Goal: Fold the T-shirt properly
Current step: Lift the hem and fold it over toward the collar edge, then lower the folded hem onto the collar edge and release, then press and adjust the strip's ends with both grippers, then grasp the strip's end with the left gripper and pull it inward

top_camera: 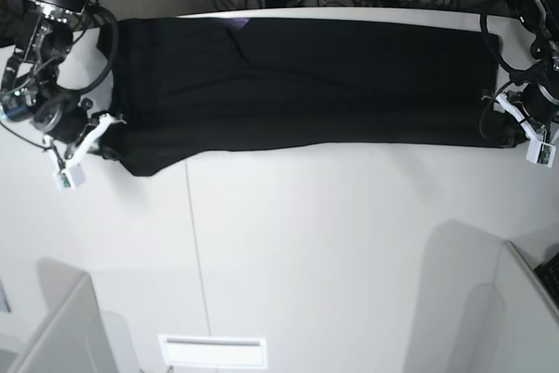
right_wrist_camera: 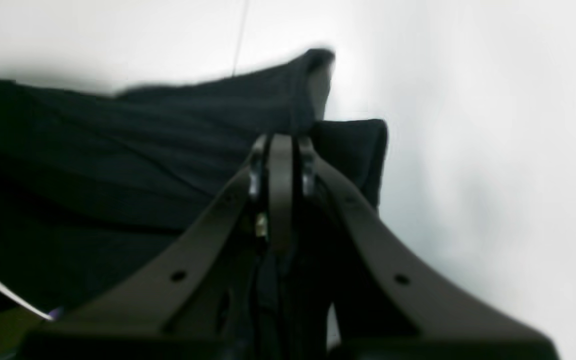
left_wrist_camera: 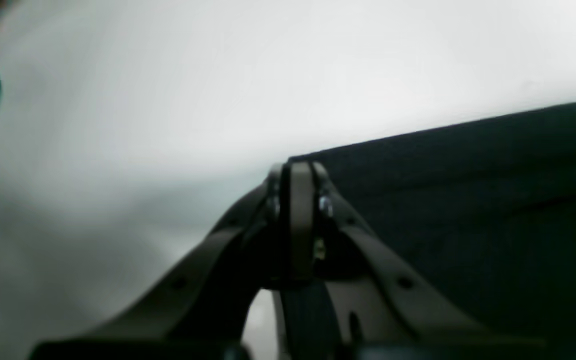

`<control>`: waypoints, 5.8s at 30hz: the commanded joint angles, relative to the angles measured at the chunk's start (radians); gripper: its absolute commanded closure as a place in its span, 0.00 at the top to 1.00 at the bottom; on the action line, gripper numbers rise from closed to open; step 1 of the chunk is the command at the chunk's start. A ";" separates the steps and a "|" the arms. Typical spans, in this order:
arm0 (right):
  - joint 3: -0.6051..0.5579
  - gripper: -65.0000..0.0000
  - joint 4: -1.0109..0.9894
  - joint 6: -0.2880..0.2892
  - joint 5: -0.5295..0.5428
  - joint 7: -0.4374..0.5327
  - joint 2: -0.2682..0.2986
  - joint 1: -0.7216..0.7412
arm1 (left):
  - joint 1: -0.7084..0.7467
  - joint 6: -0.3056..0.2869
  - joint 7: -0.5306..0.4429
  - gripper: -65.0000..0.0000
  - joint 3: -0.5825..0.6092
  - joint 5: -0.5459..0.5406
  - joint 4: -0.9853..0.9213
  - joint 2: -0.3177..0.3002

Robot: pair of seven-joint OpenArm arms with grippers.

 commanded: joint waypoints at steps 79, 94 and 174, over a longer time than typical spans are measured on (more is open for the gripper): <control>0.059 0.00 0.257 -0.003 -0.009 0.191 -0.099 -0.327 | 0.127 0.000 -0.017 0.18 -0.006 0.187 0.105 0.087; 0.015 0.00 -0.055 -0.032 -0.351 0.260 -0.115 -0.141 | 0.059 0.007 -0.143 0.00 -0.004 0.191 -0.200 0.108; 0.036 0.09 0.320 0.012 -0.300 0.177 -0.179 -0.371 | 0.135 0.000 -0.147 0.00 -0.006 0.187 -0.010 0.171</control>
